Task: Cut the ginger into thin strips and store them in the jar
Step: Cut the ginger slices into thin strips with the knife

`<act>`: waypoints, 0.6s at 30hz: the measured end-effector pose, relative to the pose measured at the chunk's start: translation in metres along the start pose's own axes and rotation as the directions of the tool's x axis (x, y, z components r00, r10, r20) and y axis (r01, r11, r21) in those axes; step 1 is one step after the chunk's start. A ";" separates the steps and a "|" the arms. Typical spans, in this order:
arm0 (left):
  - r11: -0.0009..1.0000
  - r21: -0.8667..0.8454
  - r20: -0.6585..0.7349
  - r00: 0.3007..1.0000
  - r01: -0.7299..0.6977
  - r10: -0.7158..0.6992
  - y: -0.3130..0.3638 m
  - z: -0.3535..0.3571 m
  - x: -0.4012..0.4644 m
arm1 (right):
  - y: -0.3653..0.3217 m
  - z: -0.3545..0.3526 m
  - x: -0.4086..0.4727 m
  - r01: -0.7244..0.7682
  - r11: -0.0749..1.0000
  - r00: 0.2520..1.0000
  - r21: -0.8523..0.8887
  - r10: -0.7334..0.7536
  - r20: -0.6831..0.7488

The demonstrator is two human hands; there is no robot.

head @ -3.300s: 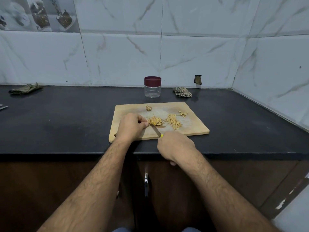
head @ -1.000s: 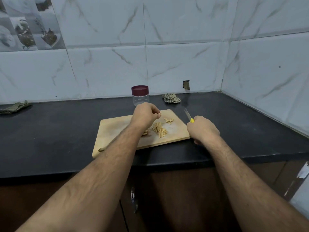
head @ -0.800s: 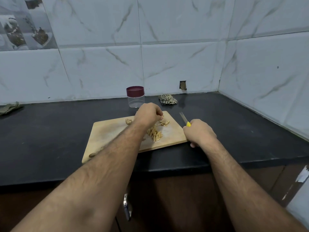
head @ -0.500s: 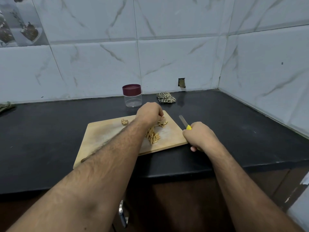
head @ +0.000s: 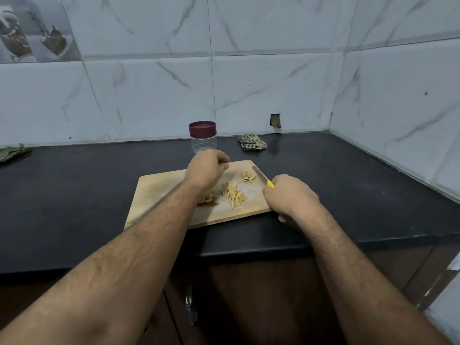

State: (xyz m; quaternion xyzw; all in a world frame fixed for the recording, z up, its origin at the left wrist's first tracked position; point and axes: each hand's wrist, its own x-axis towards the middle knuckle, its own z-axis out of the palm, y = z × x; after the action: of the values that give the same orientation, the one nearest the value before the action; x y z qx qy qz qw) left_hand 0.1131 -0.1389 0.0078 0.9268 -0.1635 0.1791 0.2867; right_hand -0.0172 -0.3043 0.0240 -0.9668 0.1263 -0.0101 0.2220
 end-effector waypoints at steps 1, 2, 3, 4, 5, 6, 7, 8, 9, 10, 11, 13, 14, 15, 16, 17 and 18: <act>1.000 0.000 -0.026 1.000 0.012 -0.012 -0.004 -0.006 -0.006 | -0.005 0.000 -0.003 0.018 1.000 1.000 -0.008 -0.017 0.023; 1.000 0.001 -0.055 0.998 0.026 -0.026 -0.009 -0.012 -0.012 | -0.009 0.000 -0.006 0.033 0.999 0.998 -0.021 -0.032 0.045; 0.999 0.001 -0.083 0.995 0.046 -0.046 -0.013 -0.018 -0.019 | -0.013 0.000 -0.010 0.047 0.998 0.997 -0.040 -0.044 0.064; 0.998 0.002 -0.111 0.991 0.069 -0.068 -0.018 -0.024 -0.027 | -0.016 0.000 -0.013 0.058 0.996 0.996 -0.063 -0.053 0.078; 0.996 0.006 -0.135 0.987 0.091 -0.089 -0.024 -0.030 -0.033 | -0.019 -0.001 -0.016 0.064 0.994 0.994 -0.085 -0.057 0.090; 0.993 0.013 -0.152 0.982 0.115 -0.112 -0.030 -0.035 -0.040 | -0.021 -0.002 -0.018 0.065 0.992 0.994 -0.104 -0.055 0.099; 0.990 0.021 -0.162 0.977 0.141 -0.136 -0.036 -0.041 -0.047 | -0.024 -0.002 -0.020 0.062 0.990 0.993 -0.124 -0.049 0.104; 0.986 0.030 -0.165 0.973 0.166 -0.159 -0.042 -0.045 -0.053 | -0.025 -0.002 -0.021 0.054 0.988 0.994 -0.144 -0.040 0.104; 0.981 0.038 -0.162 0.970 0.190 -0.181 -0.047 -0.049 -0.059 | -0.027 -0.002 -0.022 0.045 0.986 0.994 -0.161 -0.028 0.102; 0.977 0.046 -0.156 0.968 0.206 -0.197 -0.051 -0.052 -0.064 | -0.028 -0.001 -0.021 0.035 0.984 0.995 -0.173 -0.017 0.103; 0.975 0.054 -0.146 0.967 0.216 -0.207 -0.053 -0.053 -0.069 | -0.030 0.000 -0.020 0.027 0.983 0.994 -0.181 -0.007 0.106; 0.971 0.068 -0.125 0.968 0.229 -0.219 -0.056 -0.054 -0.076 | -0.034 0.003 -0.017 0.021 0.982 0.993 -0.188 0.001 0.117; 0.970 0.070 -0.117 0.967 0.233 -0.224 -0.058 -0.053 -0.079 | -0.036 0.004 -0.016 0.022 0.982 0.992 -0.187 0.001 0.122; 0.970 0.065 -0.112 0.968 0.234 -0.226 -0.059 -0.052 -0.080 | -0.039 0.006 -0.014 0.027 0.982 0.992 -0.184 -0.004 0.127; 0.971 0.054 -0.107 0.968 0.232 -0.225 -0.062 -0.051 -0.081 | -0.041 0.008 -0.013 0.034 0.983 0.991 -0.183 -0.010 0.131; 0.972 0.041 -0.102 0.969 0.230 -0.225 -0.065 -0.050 -0.082 | -0.043 0.009 -0.011 0.040 0.982 0.991 -0.183 -0.016 0.133; 0.973 0.032 -0.098 0.969 0.230 -0.226 -0.067 -0.049 -0.082 | -0.045 0.011 -0.011 0.045 0.982 0.990 -0.184 -0.019 0.136</act>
State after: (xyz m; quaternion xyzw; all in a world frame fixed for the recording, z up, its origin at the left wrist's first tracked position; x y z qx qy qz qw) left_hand 0.0562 -0.0409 -0.0211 0.9360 -0.0385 0.1917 0.2926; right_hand -0.0163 -0.2583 0.0340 -0.9838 0.0959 0.0631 0.1380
